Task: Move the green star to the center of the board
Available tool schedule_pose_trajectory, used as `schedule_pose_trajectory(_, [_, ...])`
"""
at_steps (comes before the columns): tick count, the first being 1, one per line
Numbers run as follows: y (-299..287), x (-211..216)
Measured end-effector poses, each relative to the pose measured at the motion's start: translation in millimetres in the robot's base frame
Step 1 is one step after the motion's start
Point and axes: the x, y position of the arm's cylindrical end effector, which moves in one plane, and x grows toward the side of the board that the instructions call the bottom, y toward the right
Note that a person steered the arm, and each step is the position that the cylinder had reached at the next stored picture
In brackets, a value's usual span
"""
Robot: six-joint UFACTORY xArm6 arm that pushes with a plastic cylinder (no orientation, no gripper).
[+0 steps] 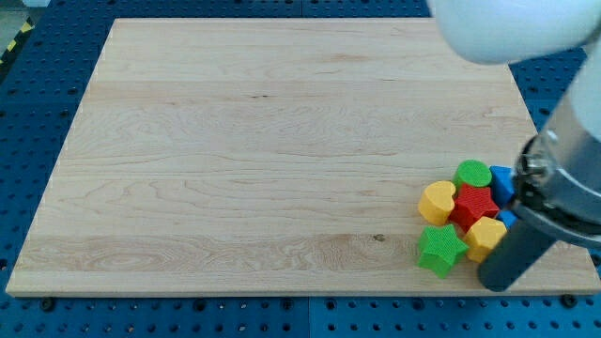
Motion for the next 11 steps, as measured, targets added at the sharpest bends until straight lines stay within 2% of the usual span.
schedule_pose_trajectory(2, [13,-15])
schedule_pose_trajectory(3, [12,-54])
schedule_pose_trajectory(4, [10,-64])
schedule_pose_trajectory(6, [3,-17])
schedule_pose_trajectory(7, [-34,-17])
schedule_pose_trajectory(9, [-69,-13])
schedule_pose_trajectory(11, [-126,-29])
